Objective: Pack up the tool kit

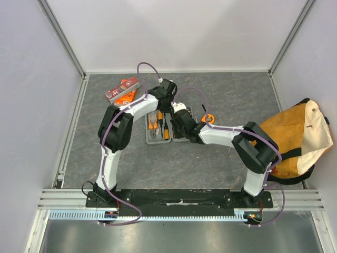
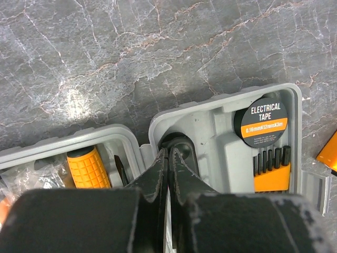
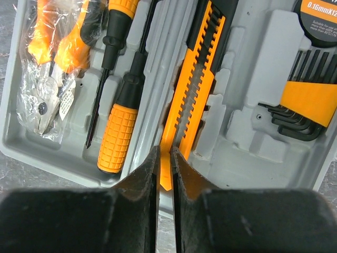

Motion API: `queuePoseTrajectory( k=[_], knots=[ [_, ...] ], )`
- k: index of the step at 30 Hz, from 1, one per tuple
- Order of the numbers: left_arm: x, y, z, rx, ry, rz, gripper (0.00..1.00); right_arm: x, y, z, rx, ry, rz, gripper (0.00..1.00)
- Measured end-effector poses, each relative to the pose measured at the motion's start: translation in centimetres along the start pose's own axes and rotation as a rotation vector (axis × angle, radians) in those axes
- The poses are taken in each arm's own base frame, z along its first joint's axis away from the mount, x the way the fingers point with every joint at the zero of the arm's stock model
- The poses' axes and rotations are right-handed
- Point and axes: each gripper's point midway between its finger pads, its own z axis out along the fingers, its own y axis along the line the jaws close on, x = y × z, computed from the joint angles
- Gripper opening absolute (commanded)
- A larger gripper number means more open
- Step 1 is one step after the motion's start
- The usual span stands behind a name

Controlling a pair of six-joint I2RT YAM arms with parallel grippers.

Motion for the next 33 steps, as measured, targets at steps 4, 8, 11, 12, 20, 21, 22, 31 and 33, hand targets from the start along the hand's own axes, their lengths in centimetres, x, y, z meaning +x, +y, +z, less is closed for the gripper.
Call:
queuePoseTrajectory(
  k=[4,8,11,12,20,21,22,31,33],
  knots=[
    [0.0,-0.2,0.2,-0.010,0.012,0.005,0.02,0.1,0.0,0.1,0.004,-0.001,-0.001,0.18],
    [0.0,-0.4,0.3,-0.023,0.017,0.013,0.02,0.0,-0.1,0.2,0.010,-0.006,0.005,0.17],
    [0.1,-0.5,0.3,-0.037,0.019,0.018,0.02,0.1,-0.1,0.3,0.013,-0.015,0.019,0.17],
    [0.1,-0.5,0.3,-0.041,0.019,0.019,0.02,0.1,-0.1,0.4,0.013,-0.020,0.024,0.16],
    [0.1,-0.5,0.4,-0.067,0.022,0.015,0.02,0.0,-0.1,0.7,0.012,-0.051,0.073,0.16],
    [0.1,-0.5,0.4,-0.069,0.022,0.014,0.02,-0.1,-0.1,0.7,0.015,-0.053,0.078,0.18],
    [0.0,-0.5,0.3,-0.073,0.020,0.013,0.02,-0.1,-0.1,0.7,0.019,-0.055,0.082,0.19],
    [0.4,-0.7,-0.6,-0.085,0.054,0.019,0.21,-0.6,-0.9,-1.3,0.075,-0.037,0.081,0.31],
    [0.3,-1.0,-1.0,-0.083,0.059,0.020,0.24,-1.6,-1.1,-2.3,0.089,-0.057,0.087,0.37]
  ],
)
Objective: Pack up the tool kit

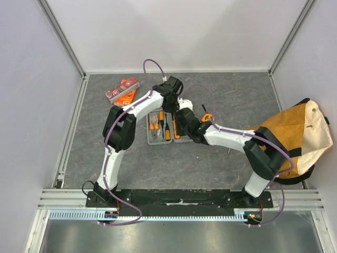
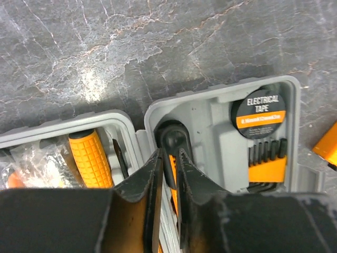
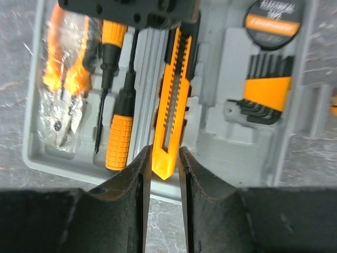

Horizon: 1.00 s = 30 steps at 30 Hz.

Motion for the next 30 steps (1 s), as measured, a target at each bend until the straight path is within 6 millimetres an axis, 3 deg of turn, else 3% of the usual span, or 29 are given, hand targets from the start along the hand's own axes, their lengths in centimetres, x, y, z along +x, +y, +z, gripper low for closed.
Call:
queuePoseTrajectory(
  k=[4,7,13,16,21,26,30],
  knots=[
    [-1.2,-0.4,-2.0,0.018,-0.026,-0.004,0.28,-2.7,-0.4,-2.5,0.017,-0.067,0.033,0.48],
    [-2.5,-0.7,-4.5,0.038,-0.068,-0.012,0.28,-4.7,-1.2,-4.5,0.051,-0.126,0.072,0.50],
    [-4.4,-1.2,-9.6,0.107,-0.168,-0.028,0.27,-6.0,-3.0,-6.5,0.081,-0.163,0.091,0.41],
    [-4.4,-1.8,-10.4,0.156,-0.175,-0.027,0.22,-5.1,-2.4,-5.9,0.044,-0.122,0.052,0.33],
    [-3.4,-3.0,-8.8,0.215,-0.127,-0.017,0.13,-2.0,-1.4,-3.3,-0.008,-0.018,-0.011,0.17],
    [-0.9,-2.8,-4.2,0.188,-0.036,-0.008,0.09,1.6,-1.3,-0.7,-0.011,0.085,-0.045,0.15],
    [1.1,-1.7,-1.2,0.124,0.020,-0.003,0.07,2.7,-1.1,0.2,-0.021,0.115,-0.050,0.15]
  ],
)
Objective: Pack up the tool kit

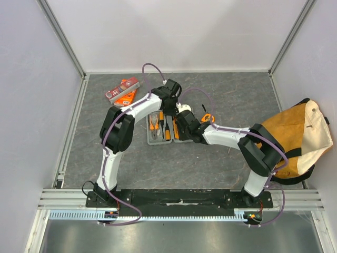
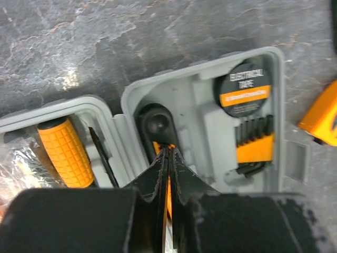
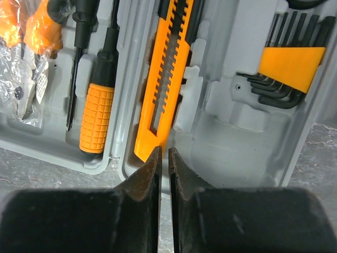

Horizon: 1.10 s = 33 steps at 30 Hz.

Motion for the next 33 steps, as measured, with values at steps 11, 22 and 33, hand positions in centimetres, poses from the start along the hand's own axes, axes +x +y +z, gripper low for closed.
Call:
queuePoseTrajectory(
  k=[11,22,33],
  knots=[
    [0.2,1.8,1.0,-0.092,-0.016,0.000,0.06,-0.5,1.2,0.2,-0.034,-0.028,-0.011,0.18],
    [0.0,1.9,1.5,-0.114,-0.023,0.006,0.04,-0.3,1.7,0.7,-0.035,-0.027,-0.024,0.17],
    [-0.5,1.7,2.0,-0.160,-0.030,0.008,0.02,-0.7,1.9,1.4,-0.018,-0.059,0.021,0.14]
  ],
)
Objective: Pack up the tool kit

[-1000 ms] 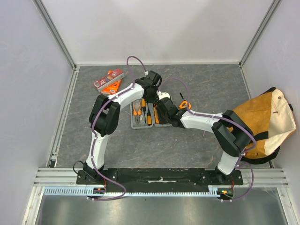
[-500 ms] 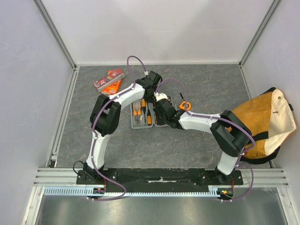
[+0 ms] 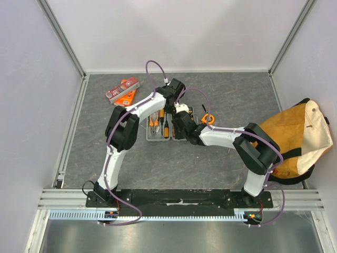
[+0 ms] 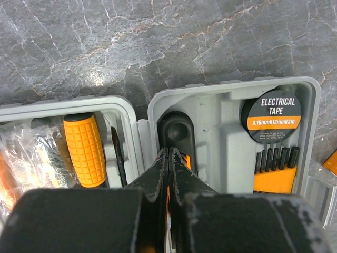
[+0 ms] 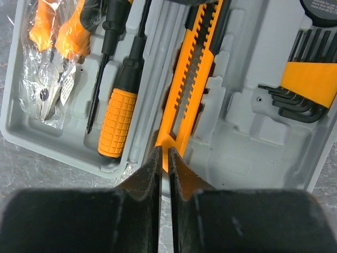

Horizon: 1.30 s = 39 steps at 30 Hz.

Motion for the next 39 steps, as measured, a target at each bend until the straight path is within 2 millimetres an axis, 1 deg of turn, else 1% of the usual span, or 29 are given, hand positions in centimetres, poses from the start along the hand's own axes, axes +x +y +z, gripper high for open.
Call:
queuePoseTrajectory(
  k=[12,19,25,29,33,35,36,39],
  knots=[
    [-0.1,-0.2,0.4,-0.077,-0.025,-0.003,0.02,-0.2,0.2,0.5,-0.007,-0.076,0.090,0.12],
    [0.0,-0.3,0.3,-0.083,-0.014,0.001,0.02,-0.4,0.2,0.3,0.003,-0.074,0.108,0.15],
    [-0.2,-0.3,0.1,-0.082,-0.020,0.000,0.14,-0.2,-0.6,-0.5,0.062,-0.033,0.091,0.19],
    [-0.1,-0.2,-0.3,-0.079,-0.010,0.001,0.24,-0.3,-1.1,-1.4,0.095,-0.011,0.082,0.24],
    [0.9,-0.5,-1.4,-0.076,0.031,0.020,0.30,-1.3,-1.4,-3.0,0.105,-0.023,0.080,0.29],
    [0.9,-0.8,-2.2,-0.073,0.038,0.027,0.32,-2.1,-1.6,-4.3,0.112,-0.043,0.085,0.31],
    [0.8,-0.9,-2.7,-0.070,0.035,0.029,0.35,-2.9,-1.7,-5.1,0.112,-0.066,0.092,0.32],
    [-0.3,-1.7,-4.1,-0.044,0.001,0.025,0.37,-5.1,-2.1,-7.4,0.113,-0.139,0.118,0.37]
  ],
)
